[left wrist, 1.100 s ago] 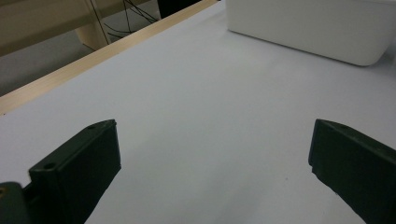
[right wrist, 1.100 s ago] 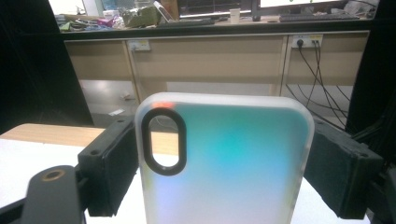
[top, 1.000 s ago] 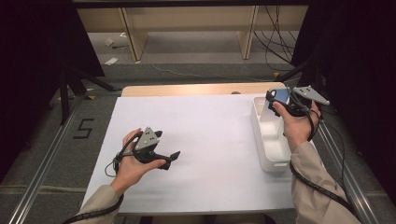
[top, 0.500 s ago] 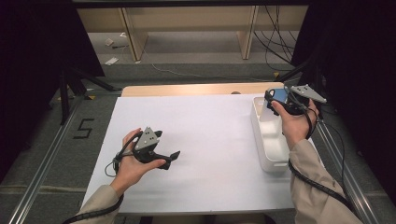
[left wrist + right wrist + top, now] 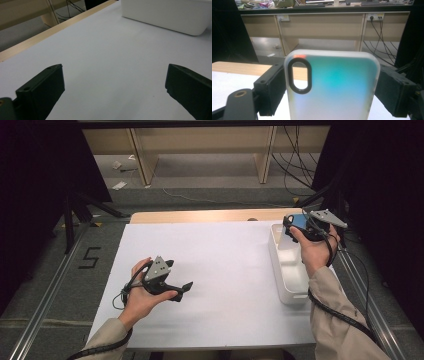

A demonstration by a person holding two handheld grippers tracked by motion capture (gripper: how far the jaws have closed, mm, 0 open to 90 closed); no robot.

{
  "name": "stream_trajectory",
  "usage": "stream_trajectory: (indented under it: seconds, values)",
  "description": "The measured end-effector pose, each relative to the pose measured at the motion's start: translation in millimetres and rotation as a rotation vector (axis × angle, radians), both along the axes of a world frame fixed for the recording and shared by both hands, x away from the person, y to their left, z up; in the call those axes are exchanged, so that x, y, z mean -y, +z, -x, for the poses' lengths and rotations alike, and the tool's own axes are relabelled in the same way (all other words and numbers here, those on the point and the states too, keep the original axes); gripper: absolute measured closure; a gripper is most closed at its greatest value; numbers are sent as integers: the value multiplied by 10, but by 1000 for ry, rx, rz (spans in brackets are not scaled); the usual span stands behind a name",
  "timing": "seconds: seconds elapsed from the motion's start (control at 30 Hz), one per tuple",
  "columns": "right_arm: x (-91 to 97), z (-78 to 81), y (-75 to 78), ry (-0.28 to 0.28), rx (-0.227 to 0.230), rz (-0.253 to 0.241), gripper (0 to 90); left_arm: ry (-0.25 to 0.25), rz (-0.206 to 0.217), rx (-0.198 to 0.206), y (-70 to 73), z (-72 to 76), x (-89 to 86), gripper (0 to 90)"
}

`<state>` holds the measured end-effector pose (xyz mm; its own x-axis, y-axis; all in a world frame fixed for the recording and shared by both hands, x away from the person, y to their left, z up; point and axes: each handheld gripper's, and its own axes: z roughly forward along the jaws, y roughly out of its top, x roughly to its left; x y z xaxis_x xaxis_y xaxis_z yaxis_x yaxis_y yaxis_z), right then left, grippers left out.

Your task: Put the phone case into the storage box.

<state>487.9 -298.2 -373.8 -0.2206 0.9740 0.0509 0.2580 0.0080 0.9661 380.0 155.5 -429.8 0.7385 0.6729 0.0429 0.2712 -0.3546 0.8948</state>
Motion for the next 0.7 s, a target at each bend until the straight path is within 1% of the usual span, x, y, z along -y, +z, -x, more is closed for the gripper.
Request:
stream_trajectory:
  seconds: [0.7]
  values:
    - [-12,-137,-32,-12,-25,17,182,0,2,-2,0,-1,-2,17]
